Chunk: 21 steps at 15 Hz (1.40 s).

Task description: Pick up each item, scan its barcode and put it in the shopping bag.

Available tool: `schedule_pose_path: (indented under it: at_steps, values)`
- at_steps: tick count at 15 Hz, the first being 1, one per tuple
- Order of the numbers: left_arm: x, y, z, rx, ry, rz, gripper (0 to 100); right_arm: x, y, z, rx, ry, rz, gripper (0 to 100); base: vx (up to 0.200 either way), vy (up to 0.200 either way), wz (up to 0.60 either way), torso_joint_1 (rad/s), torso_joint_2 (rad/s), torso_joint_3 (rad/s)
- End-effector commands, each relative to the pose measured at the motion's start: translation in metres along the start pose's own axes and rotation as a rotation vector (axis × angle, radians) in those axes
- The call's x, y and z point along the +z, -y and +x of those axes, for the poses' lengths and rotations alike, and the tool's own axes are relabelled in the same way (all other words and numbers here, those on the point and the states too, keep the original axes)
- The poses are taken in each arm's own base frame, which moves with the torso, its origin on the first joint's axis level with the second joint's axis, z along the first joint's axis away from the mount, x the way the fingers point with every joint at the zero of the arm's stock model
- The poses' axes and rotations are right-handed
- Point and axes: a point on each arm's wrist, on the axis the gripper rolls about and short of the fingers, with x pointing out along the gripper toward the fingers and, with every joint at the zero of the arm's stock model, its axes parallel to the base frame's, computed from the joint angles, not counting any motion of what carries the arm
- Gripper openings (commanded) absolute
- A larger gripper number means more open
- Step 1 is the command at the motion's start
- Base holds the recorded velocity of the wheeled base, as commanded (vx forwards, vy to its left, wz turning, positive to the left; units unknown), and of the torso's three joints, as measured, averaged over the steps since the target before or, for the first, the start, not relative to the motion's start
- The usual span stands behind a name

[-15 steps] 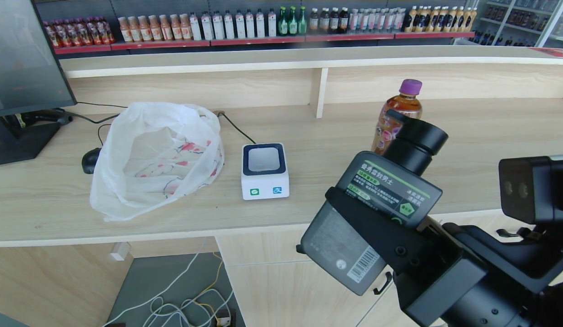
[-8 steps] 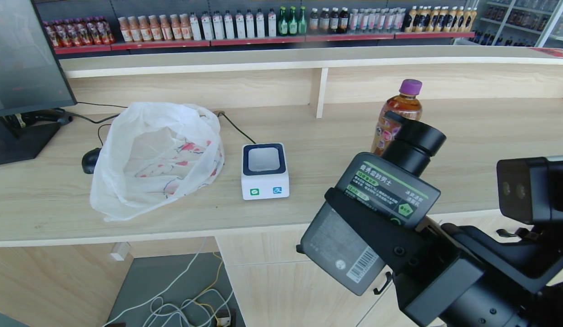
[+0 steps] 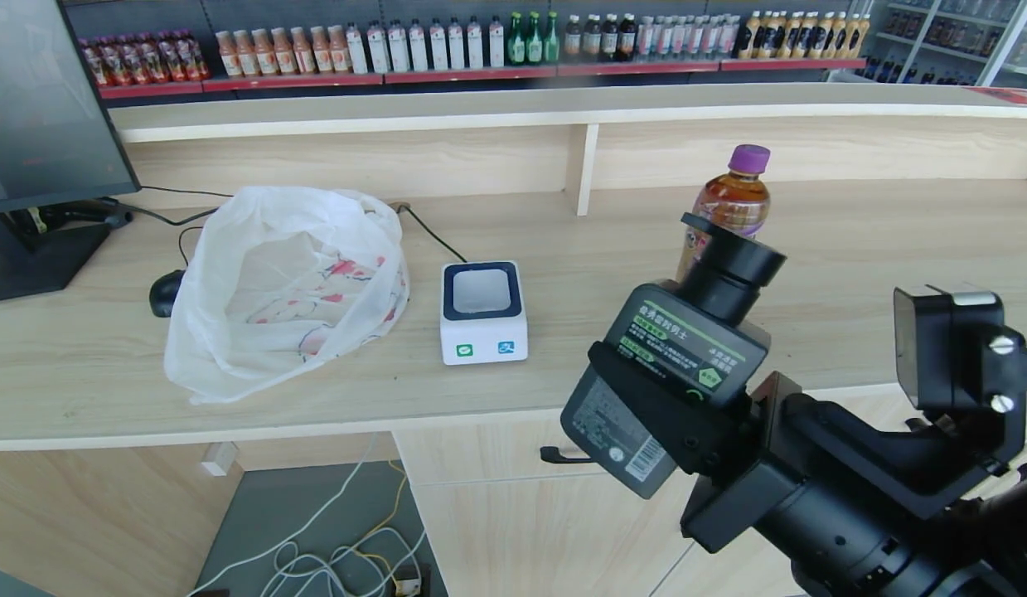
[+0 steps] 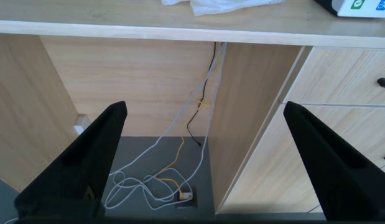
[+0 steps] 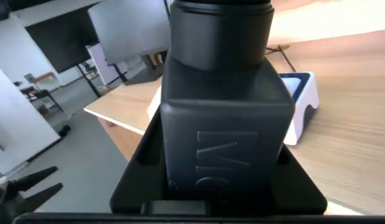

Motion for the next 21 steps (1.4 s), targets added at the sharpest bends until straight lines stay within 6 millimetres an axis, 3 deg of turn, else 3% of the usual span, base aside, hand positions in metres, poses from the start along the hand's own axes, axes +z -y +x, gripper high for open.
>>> schedule_pose_path:
  at_steps: [1, 4, 8, 12, 17, 21]
  values:
    - [0.000, 0.000, 0.000, 0.002, 0.001, 0.000, 100, -0.013, 0.017, 0.004, -0.096, -0.041, -0.100, 0, 0.000, 0.000, 0.00, 0.000, 0.00, 0.000]
    - [0.000, 0.000, 0.000, 0.000, 0.001, 0.000, 100, -0.024, 0.039, 0.013, -0.264, -0.070, -0.288, 0, 0.000, 0.000, 0.00, 0.000, 0.00, 0.000]
    - [0.000, 0.000, 0.000, 0.002, 0.001, 0.000, 100, -0.014, 0.052, 0.027, -0.405, -0.029, -0.450, 0, 0.000, 0.000, 0.00, 0.000, 0.00, 0.000]
    - [0.000, 0.000, 0.000, 0.000, 0.001, 0.000, 100, 0.002, 0.069, 0.059, -0.540, 0.072, -0.520, 0, 0.000, 0.000, 0.00, 0.000, 0.00, 0.000]
    - [0.000, 0.000, 0.000, 0.002, 0.001, -0.002, 100, -0.003, 0.071, 0.070, -0.539, 0.075, -0.530, 0, 0.000, 0.000, 0.00, 0.000, 0.00, 0.000]
    - [0.000, 0.000, 0.000, 0.000, 0.001, 0.000, 100, -0.002, 0.068, 0.075, -0.532, 0.091, -0.532, 0, 0.000, 0.200, 0.00, -0.001, 0.01, 0.002]
